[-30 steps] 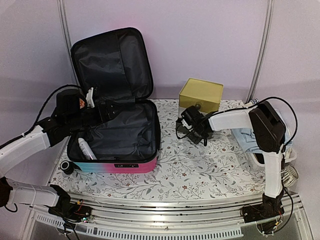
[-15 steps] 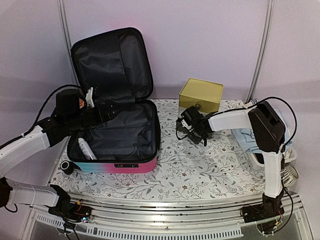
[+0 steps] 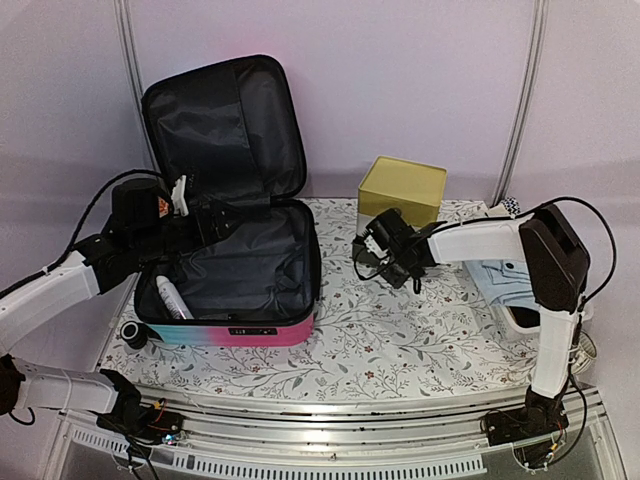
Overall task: Open, take out, and arrange the luggage
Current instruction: Close the drawer in the storage box, then open the drawer in the storage box.
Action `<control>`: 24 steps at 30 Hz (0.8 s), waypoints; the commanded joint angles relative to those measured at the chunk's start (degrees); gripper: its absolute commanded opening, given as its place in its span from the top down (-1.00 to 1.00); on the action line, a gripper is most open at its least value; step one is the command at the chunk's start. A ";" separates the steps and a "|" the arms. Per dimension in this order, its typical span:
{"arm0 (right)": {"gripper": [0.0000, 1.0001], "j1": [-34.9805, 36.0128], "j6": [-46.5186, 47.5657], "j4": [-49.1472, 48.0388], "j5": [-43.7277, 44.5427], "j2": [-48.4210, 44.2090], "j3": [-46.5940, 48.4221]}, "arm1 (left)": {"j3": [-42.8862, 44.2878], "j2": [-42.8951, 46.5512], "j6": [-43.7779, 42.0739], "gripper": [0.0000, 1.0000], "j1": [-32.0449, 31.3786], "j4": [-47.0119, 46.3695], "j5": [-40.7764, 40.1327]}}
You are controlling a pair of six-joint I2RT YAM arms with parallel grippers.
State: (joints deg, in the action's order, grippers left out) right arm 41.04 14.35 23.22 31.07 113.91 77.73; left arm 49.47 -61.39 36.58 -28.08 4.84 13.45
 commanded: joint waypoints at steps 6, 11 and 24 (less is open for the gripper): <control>0.93 1.43 0.53 0.59 -4.08 -4.22 -0.41 | 1.57 1.29 -0.81 -0.96 0.43 0.34 -0.35; 0.95 1.47 0.36 -0.84 -5.90 -5.15 0.69 | 1.59 1.53 -1.01 -0.96 0.45 0.60 -0.69; 0.95 1.42 2.89 0.71 -5.58 0.02 4.44 | 1.67 1.84 -1.37 -0.96 0.43 1.05 -1.02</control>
State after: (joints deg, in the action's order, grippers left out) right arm 42.13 16.03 22.98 24.49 111.31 79.96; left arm 49.50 -60.55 36.32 -28.05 5.34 12.78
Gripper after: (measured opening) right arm 0.028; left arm 0.981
